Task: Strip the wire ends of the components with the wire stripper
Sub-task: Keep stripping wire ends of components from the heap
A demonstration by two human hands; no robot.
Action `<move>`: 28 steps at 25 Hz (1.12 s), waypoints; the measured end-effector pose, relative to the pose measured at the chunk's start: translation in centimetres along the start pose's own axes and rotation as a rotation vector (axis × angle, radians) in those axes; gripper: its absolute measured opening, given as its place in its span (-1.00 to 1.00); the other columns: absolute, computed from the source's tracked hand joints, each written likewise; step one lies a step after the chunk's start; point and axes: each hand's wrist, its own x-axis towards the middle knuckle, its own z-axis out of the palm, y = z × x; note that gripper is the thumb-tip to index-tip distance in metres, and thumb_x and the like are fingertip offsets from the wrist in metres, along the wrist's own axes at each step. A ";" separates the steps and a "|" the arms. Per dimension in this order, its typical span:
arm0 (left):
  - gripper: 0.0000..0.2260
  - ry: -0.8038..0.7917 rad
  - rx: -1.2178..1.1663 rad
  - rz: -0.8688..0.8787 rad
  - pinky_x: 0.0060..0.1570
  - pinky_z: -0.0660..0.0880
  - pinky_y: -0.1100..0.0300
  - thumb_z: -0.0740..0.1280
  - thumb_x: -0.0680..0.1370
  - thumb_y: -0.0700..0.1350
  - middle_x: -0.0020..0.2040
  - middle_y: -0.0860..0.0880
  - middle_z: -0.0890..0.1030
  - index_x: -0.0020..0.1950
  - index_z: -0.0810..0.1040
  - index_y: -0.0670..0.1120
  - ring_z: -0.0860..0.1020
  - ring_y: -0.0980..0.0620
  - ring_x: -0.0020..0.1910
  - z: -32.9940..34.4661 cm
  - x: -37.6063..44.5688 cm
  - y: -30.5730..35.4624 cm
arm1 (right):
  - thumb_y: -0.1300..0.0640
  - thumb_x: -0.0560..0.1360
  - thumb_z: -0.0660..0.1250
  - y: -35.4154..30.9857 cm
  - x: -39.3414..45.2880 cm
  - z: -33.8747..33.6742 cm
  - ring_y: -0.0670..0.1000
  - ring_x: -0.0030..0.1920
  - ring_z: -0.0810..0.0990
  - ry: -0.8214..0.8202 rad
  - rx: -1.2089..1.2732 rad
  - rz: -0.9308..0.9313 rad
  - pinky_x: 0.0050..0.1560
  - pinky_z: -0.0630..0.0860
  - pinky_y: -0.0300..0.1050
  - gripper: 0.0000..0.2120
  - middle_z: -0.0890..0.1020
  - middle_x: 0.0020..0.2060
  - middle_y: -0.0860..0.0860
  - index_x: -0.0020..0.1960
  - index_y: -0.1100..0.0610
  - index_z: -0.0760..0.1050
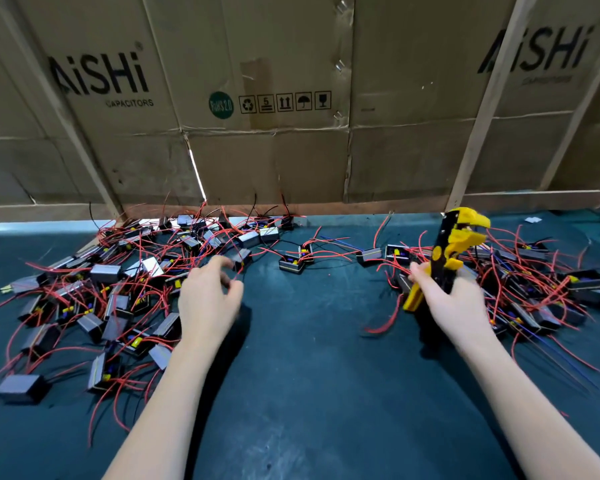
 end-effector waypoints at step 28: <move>-0.85 -0.491 -0.422 -0.041 0.00 0.53 0.06 0.34 0.41 -0.33 -0.22 -0.03 0.65 -0.12 0.56 -0.09 0.59 -0.07 -0.17 1.7 -3.2 5.1 | 0.03 0.41 0.49 -1.9 -2.6 0.3 0.20 -0.24 0.64 -0.694 0.316 0.089 -0.27 0.55 -0.11 -0.66 0.64 -0.26 0.29 -0.16 0.34 0.58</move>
